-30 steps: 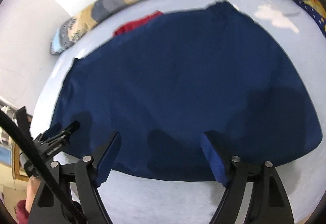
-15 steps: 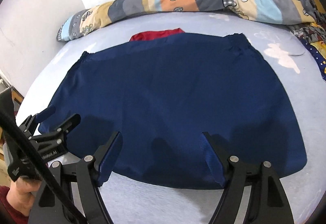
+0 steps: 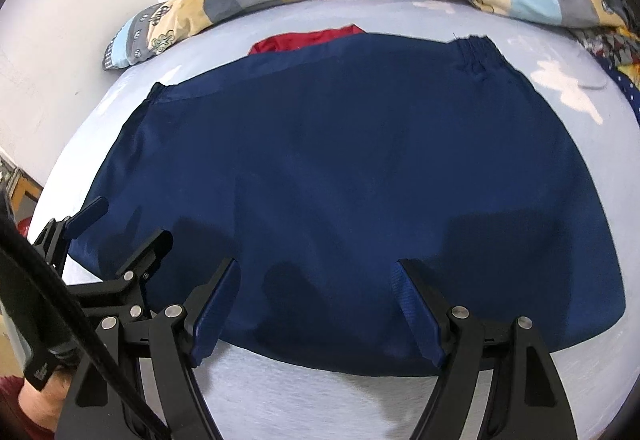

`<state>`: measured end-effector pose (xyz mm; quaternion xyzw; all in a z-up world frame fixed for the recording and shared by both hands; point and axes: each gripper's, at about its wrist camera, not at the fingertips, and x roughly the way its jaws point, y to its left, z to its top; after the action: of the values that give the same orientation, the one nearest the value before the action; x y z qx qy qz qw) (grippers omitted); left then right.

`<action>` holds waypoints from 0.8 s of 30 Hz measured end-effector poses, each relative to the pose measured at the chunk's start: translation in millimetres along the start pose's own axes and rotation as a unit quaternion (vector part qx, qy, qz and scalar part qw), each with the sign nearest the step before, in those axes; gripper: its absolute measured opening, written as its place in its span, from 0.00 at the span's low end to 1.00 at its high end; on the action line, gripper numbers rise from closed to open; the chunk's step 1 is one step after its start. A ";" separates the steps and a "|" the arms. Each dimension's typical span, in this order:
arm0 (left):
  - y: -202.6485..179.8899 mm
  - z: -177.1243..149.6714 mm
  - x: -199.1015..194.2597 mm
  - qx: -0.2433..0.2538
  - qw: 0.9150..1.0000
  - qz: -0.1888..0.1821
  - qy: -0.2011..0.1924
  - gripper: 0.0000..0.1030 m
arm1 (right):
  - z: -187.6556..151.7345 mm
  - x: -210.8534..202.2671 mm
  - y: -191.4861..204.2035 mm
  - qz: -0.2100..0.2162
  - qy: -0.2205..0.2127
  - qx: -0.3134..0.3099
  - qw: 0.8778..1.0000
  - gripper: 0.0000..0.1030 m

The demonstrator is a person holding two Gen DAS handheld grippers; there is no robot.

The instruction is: Fold large clothes

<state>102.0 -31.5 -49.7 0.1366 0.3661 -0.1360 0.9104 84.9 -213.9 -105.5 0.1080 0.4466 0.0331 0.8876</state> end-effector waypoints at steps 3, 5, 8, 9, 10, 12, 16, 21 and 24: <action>-2.8 -0.3 -1.1 0.009 1.000 0.003 -0.004 0.98 | -0.5 1.9 -2.9 0.004 0.004 0.011 1.000 0.80; -3.5 -0.3 -2.0 0.011 1.000 0.004 -0.006 0.98 | -0.1 0.9 -2.8 0.002 0.002 0.010 1.000 0.80; -3.6 0.1 -2.8 0.012 1.000 0.005 -0.008 0.98 | 0.4 -1.6 -3.2 0.000 -0.002 0.010 1.000 0.80; -3.8 0.2 -2.9 0.013 1.000 0.005 -0.009 0.98 | 0.4 -2.0 -3.6 0.000 -0.003 0.011 1.000 0.80; -3.9 0.2 -3.0 0.014 1.000 0.005 -0.009 0.98 | 0.4 -1.8 -4.2 0.000 -0.002 0.012 1.000 0.80; -4.3 0.1 -2.8 0.016 1.000 0.006 -0.009 0.98 | 0.6 0.0 -5.7 -0.001 0.001 0.014 1.000 0.80; -4.5 0.1 -2.9 0.018 1.000 0.006 -0.010 0.98 | 1.3 0.8 -6.5 -0.003 0.003 0.015 1.000 0.80; -4.2 0.4 -3.2 0.018 1.000 0.007 -0.012 0.98 | 1.7 -1.4 -9.1 -0.004 0.000 0.019 1.000 0.80; -4.4 0.3 -3.5 0.018 1.000 0.007 -0.012 0.98 | 1.0 -1.0 -10.4 -0.004 0.000 0.021 1.000 0.80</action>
<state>98.2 -35.2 -47.7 0.1539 0.3518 -0.1375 0.9130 84.7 -224.3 -106.4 0.1251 0.4478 0.0198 0.8851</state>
